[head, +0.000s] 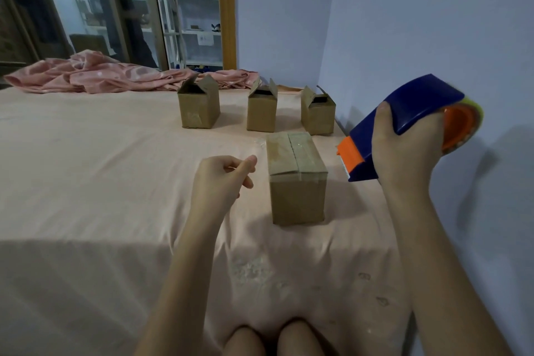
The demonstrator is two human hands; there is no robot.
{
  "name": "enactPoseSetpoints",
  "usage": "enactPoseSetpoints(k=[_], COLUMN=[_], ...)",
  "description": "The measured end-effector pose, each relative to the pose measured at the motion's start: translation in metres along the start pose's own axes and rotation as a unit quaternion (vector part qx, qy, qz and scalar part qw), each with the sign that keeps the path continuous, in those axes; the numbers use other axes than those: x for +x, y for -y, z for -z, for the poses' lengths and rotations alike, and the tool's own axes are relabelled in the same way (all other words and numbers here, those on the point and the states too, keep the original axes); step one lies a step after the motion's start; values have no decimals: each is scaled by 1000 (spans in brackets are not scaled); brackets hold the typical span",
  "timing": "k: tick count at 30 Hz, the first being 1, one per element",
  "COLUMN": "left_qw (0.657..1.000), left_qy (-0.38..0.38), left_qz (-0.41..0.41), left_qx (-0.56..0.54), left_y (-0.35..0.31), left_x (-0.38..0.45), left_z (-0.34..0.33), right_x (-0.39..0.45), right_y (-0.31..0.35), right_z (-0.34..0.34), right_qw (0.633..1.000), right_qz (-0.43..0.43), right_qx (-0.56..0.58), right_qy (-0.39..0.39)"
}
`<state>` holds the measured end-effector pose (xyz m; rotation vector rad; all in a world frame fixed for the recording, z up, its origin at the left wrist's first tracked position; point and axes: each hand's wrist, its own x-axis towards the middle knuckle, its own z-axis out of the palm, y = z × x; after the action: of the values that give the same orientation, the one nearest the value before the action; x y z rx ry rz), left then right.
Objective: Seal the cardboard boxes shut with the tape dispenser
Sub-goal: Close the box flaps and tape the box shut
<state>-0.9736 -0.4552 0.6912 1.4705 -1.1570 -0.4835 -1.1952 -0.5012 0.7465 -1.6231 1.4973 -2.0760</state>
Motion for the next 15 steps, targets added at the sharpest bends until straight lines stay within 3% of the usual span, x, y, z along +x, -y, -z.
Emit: enactPoseSetpoints(k=[15], left_qw=[1000], left_qy=[12], left_qz=[9], left_qx=[22], left_y=[5], left_x=[6], left_z=[-3], right_x=[6], right_y=[-11], right_z=[-7], right_qw=[999], right_qz=[-16], right_qx=[-35], right_qy=[33])
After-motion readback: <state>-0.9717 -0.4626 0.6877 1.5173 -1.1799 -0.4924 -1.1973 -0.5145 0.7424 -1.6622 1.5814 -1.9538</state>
